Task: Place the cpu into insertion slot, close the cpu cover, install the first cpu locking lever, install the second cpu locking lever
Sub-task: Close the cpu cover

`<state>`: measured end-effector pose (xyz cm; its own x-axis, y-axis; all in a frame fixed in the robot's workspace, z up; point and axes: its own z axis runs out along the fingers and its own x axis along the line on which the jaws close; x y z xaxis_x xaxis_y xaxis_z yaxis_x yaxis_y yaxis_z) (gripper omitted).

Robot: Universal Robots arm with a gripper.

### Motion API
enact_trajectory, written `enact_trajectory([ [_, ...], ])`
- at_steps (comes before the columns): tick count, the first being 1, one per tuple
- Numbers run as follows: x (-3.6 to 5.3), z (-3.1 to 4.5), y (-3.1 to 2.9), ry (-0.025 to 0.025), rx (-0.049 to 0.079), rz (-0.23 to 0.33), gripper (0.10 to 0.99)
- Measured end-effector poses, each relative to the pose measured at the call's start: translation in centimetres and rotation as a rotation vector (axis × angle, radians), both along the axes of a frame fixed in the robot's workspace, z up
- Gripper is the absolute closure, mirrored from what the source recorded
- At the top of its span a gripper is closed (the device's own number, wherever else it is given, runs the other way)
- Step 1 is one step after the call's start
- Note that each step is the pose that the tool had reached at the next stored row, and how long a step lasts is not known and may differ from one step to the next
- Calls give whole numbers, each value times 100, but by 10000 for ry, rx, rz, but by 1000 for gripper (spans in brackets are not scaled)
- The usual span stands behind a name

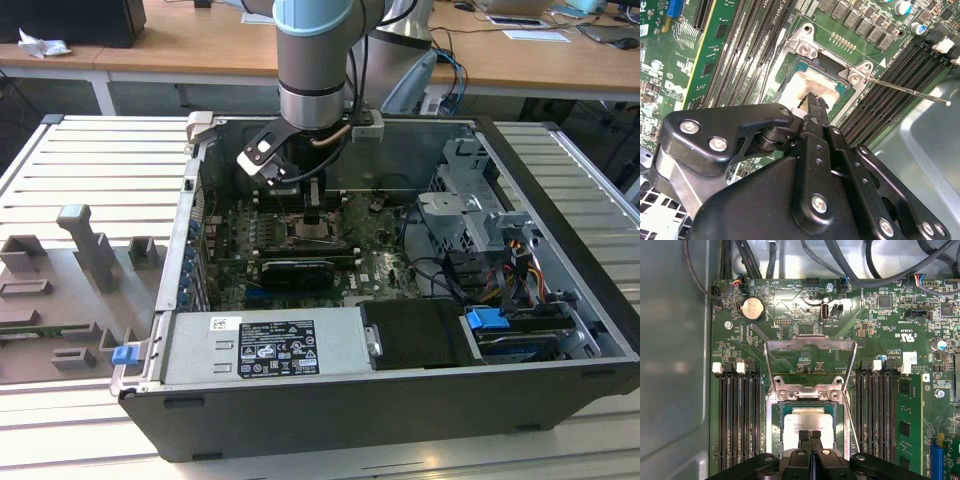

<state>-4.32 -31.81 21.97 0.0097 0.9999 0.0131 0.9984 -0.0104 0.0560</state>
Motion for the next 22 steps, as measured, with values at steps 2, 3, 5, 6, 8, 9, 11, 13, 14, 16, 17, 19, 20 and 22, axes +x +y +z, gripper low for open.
enact_trajectory([
  [2,0,12,1,-3,4,-1,980],
  [3,0,20,0,-2,-8,-2,980],
  [5,1,31,0,-1,-20,-5,980],
  [6,0,37,0,-1,-20,-10,980],
  [8,1,54,1,-2,-19,-25,980],
  [9,0,59,0,-3,-17,-33,980],
  [11,1,63,0,-2,-19,-42,980],
  [13,0,69,0,0,-22,-46,980],
  [14,0,73,0,-1,-21,-48,980],
  [16,0,96,0,-2,-20,-54,980],
  [17,35,100,1,4,-18,-126,980],
  [19,125,101,0,19,-19,-130,980],
  [20,125,103,0,20,-21,-131,980],
  [22,125,179,1,20,-20,-134,980],
])
